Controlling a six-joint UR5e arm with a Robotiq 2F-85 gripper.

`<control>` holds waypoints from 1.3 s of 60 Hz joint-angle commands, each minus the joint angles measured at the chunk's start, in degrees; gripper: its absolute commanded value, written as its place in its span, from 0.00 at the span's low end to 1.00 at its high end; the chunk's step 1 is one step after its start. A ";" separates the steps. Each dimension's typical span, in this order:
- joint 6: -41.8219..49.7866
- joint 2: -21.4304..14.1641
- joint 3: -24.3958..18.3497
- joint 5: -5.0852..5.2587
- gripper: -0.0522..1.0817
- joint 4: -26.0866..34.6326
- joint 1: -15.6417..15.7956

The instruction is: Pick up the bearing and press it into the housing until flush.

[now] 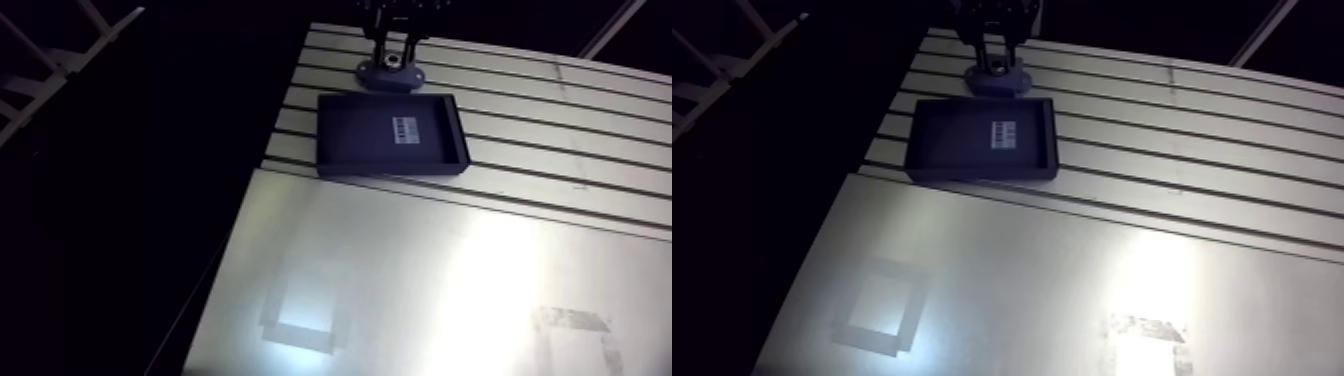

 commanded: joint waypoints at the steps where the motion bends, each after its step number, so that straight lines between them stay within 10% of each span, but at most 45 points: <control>1: 0.00 -0.01 -0.12 -0.11 0.66 0.00 -0.05; 26: -0.16 0.07 -0.13 0.13 0.60 0.09 -0.05; 30: -0.26 0.07 -0.13 0.14 0.29 0.17 0.27; 37: -0.35 -0.10 -0.21 0.23 0.16 0.18 0.48; 66: -0.35 -1.39 -1.25 0.23 0.15 0.76 0.39; 72: -0.26 -1.50 -1.52 0.32 0.26 1.46 0.39; 78: 0.33 -2.27 -2.04 0.41 0.67 3.54 0.32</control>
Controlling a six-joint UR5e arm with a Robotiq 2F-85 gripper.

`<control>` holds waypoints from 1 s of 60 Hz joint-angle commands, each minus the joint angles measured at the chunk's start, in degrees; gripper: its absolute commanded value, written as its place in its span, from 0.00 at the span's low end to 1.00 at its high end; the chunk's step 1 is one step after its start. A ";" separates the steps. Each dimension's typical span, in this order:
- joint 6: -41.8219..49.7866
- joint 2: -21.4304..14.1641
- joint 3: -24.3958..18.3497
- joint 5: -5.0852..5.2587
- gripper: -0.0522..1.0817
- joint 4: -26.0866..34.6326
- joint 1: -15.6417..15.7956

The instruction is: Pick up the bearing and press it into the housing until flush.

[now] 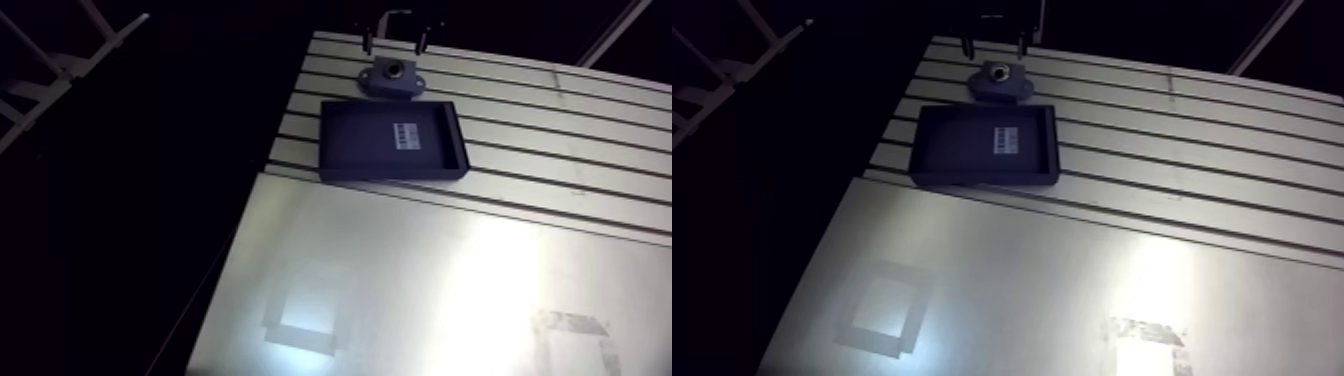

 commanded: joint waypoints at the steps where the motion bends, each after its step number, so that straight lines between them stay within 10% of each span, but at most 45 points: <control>1: 0.60 -1.04 -0.87 0.16 0.67 2.57 -0.06; 16: 0.70 -1.25 -1.08 0.76 0.89 4.03 -0.67; 60: 0.09 0.06 -0.47 1.03 0.99 3.10 -0.86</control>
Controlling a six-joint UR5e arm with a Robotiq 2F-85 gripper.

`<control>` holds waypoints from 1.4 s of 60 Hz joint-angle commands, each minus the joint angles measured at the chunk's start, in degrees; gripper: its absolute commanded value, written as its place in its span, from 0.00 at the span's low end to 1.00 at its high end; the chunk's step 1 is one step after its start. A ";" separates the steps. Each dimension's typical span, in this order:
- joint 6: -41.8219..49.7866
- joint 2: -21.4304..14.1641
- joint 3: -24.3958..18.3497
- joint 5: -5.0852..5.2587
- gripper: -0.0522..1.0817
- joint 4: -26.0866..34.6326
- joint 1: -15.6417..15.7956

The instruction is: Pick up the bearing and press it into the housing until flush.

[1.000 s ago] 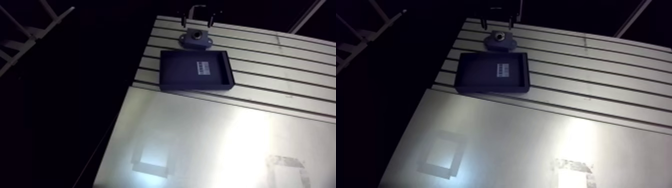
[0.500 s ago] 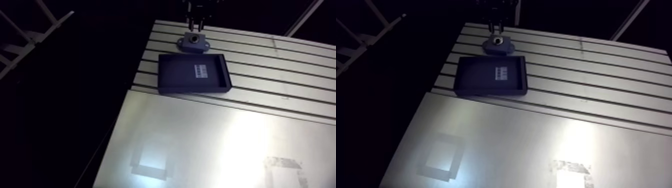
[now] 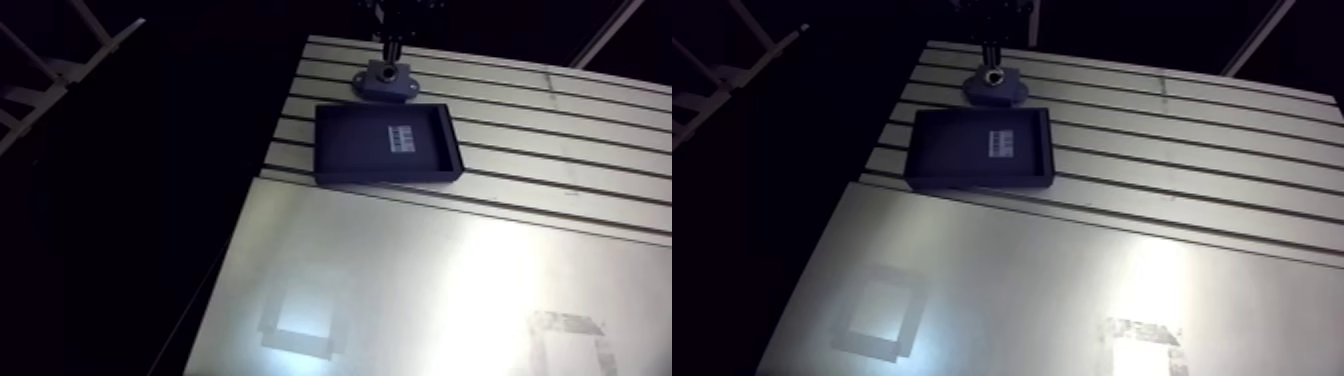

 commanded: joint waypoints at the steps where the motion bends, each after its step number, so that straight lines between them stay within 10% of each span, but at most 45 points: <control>1: -0.06 0.38 0.24 0.03 0.99 -0.44 -0.03; 84: -0.41 1.70 0.42 0.40 0.99 -1.96 -0.03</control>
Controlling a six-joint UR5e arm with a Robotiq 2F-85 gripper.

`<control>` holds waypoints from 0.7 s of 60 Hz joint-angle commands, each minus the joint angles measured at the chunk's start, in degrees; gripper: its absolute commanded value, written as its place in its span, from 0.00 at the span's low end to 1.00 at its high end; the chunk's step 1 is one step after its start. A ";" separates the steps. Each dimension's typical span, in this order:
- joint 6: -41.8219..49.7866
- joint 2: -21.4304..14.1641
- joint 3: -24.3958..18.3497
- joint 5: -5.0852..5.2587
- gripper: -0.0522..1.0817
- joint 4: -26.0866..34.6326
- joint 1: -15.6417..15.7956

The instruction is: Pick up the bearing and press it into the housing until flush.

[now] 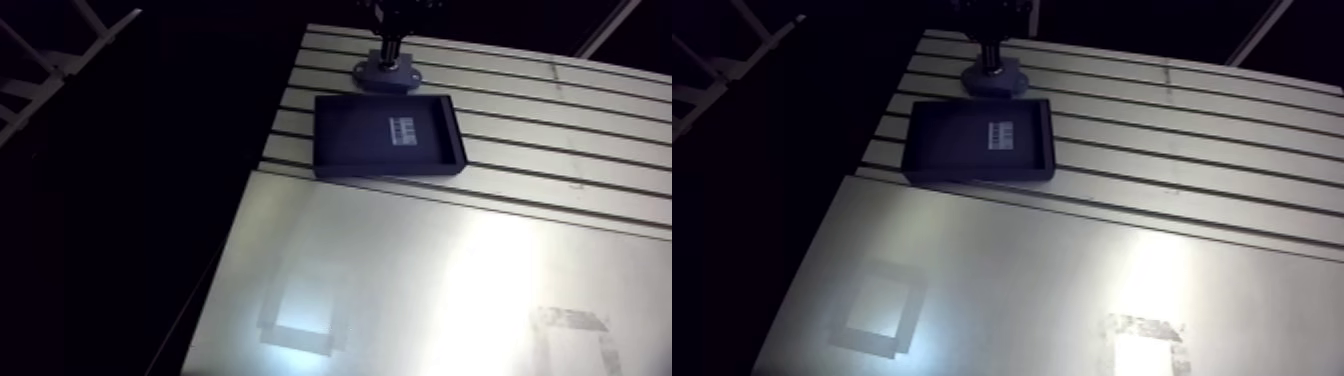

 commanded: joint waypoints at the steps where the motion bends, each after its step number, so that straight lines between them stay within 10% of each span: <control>1: -0.09 0.20 -0.06 -0.03 0.99 0.01 -0.01; 42: -0.18 0.39 0.03 -0.03 0.99 -0.07 -0.01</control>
